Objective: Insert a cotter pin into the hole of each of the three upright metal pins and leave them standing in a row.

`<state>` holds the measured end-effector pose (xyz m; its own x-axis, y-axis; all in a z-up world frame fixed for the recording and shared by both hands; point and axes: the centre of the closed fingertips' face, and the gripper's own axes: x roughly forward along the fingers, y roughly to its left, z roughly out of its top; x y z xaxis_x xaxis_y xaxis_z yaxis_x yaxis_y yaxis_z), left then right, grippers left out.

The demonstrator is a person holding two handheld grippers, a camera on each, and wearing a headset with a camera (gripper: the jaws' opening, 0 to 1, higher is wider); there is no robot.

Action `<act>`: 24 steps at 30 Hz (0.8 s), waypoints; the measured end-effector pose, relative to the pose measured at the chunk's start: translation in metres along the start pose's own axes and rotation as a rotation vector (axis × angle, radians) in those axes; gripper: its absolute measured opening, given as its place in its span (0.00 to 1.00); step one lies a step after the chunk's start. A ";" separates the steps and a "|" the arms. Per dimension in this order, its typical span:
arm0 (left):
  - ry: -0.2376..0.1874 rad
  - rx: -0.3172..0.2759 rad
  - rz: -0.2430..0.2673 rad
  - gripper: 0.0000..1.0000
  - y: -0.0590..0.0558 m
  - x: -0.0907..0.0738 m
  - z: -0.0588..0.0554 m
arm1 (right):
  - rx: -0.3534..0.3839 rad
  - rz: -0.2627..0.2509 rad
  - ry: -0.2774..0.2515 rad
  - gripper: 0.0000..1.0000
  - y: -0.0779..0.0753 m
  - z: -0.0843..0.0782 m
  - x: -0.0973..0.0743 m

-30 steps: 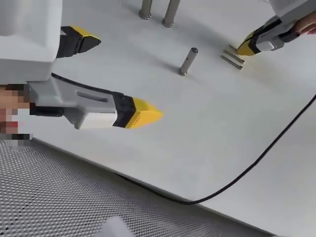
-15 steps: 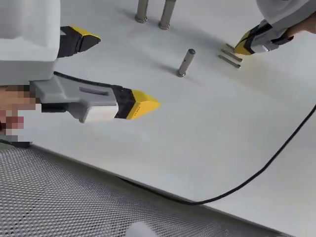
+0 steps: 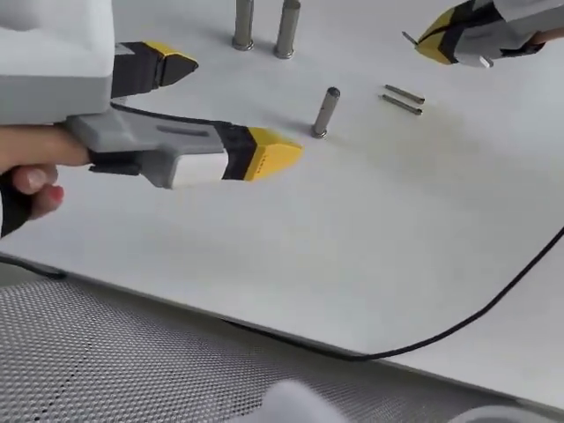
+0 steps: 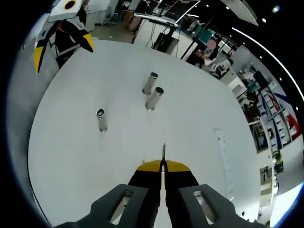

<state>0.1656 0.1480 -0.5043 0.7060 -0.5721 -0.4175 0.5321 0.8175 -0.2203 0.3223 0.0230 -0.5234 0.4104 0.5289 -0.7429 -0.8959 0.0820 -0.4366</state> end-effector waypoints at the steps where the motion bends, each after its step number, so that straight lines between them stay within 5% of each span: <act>1: -0.013 -0.007 -0.006 0.73 0.000 0.002 0.004 | 0.006 -0.017 -0.037 0.00 0.002 0.007 -0.006; 8: -0.062 -0.050 -0.046 0.65 0.005 0.011 0.026 | 0.012 -0.095 -0.104 0.00 0.018 0.015 -0.029; 14: -0.206 -0.156 -0.164 0.54 -0.013 0.017 0.071 | 0.090 -0.159 -0.165 0.00 0.039 0.028 -0.042; 24: -0.131 -0.155 -0.296 0.33 -0.044 0.039 0.065 | 0.126 -0.172 -0.236 0.00 0.071 0.054 -0.060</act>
<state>0.2002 0.0855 -0.4533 0.5916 -0.7807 -0.2011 0.6521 0.6101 -0.4501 0.2251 0.0425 -0.4822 0.5203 0.6782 -0.5190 -0.8368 0.2833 -0.4686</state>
